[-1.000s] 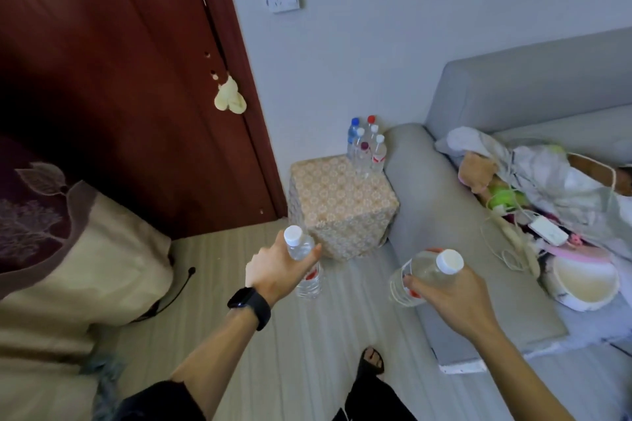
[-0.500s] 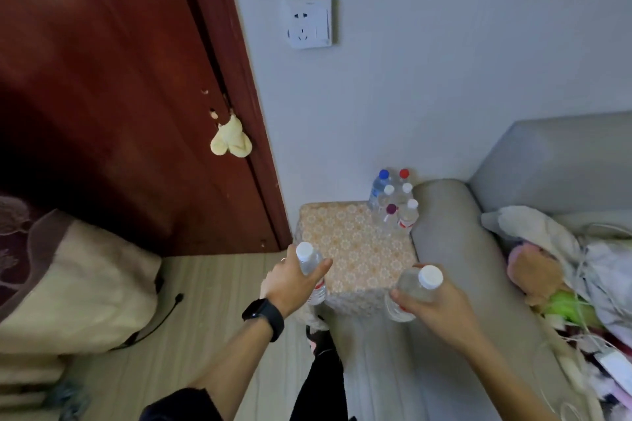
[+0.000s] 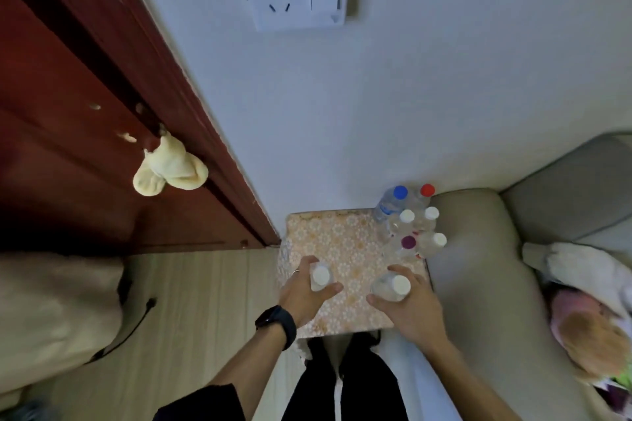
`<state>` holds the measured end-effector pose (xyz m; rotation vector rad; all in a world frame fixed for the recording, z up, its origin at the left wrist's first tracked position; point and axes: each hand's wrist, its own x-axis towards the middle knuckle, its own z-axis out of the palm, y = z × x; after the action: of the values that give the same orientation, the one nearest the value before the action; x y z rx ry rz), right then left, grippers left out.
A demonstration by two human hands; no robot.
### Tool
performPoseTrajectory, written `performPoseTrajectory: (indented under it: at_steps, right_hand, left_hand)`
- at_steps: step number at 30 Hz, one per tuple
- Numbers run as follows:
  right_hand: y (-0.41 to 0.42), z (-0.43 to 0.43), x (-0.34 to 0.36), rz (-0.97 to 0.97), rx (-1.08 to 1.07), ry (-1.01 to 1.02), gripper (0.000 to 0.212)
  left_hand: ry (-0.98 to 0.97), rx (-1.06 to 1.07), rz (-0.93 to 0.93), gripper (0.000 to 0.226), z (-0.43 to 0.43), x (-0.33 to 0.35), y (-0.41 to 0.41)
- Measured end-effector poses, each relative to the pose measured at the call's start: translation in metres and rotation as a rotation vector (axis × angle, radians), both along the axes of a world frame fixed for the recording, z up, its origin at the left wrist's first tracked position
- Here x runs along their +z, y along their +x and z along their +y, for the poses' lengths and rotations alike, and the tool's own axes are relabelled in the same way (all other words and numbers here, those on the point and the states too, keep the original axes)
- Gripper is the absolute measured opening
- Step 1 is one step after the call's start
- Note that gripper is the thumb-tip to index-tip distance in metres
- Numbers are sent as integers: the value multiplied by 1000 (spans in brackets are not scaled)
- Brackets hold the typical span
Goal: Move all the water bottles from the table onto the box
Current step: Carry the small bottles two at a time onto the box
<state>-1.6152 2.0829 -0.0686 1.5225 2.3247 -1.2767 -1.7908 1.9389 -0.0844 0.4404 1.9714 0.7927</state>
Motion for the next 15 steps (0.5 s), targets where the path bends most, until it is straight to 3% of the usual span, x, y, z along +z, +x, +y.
performPoseTrajectory:
  at_steps: [7, 11, 15]
  right_hand:
    - [-30, 27, -104, -58, 66, -60, 69]
    - [-31, 28, -136, -46, 53, -91, 63]
    - [-27, 31, -135, -48, 128, -78, 75]
  left_hand:
    - [-58, 44, -100, 68, 32, -90, 3]
    - [-50, 51, -26, 68, 39, -118, 10]
    - [-106, -89, 46, 82, 49, -124, 8]
